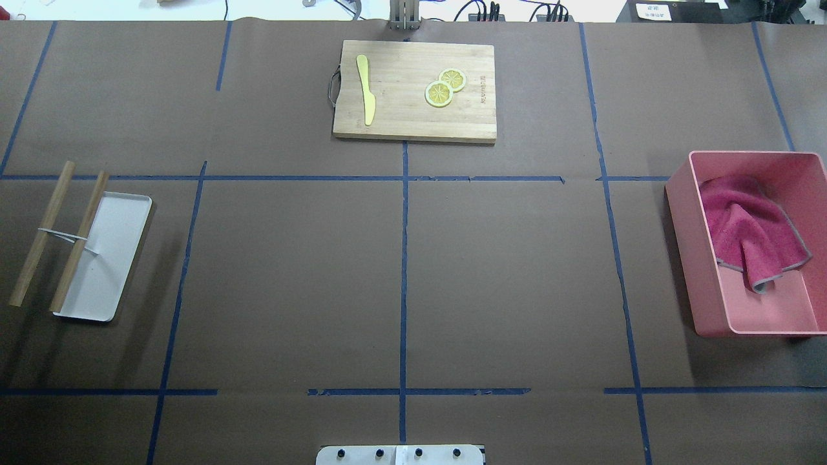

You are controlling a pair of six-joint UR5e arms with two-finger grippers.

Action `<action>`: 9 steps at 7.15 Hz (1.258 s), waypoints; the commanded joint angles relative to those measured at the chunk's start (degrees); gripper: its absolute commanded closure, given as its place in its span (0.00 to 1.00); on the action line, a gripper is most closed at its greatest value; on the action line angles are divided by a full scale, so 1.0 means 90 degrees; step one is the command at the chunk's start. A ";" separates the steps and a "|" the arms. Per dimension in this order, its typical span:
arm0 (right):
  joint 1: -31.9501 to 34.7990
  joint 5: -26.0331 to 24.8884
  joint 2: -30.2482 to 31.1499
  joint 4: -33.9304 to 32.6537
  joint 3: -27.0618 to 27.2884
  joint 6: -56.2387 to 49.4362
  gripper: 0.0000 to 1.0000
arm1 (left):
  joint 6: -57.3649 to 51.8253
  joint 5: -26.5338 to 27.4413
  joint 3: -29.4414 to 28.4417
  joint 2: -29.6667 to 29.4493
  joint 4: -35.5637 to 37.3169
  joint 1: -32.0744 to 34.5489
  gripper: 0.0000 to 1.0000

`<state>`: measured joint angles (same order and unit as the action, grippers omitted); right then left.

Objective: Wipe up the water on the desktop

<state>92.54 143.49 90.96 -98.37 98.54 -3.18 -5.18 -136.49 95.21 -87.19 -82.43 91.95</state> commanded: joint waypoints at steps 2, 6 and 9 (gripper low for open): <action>0.0030 -0.0172 0.0010 0.0002 -0.0117 -0.0017 0.00 | -0.0059 -0.0010 -0.0022 0.0068 -0.0197 0.0086 0.00; 0.0225 -0.0483 0.0001 0.0002 -0.0411 -0.0047 0.00 | -0.0069 0.0049 -0.0061 0.0127 -0.0206 0.0077 0.00; 0.0478 -0.0582 0.0010 0.0012 -0.0450 -0.0008 0.00 | -0.0069 0.0049 -0.0061 0.0117 -0.0206 0.0077 0.00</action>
<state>95.76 138.53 90.98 -98.27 94.61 -3.39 -5.82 -136.06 94.66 -86.10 -84.29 92.66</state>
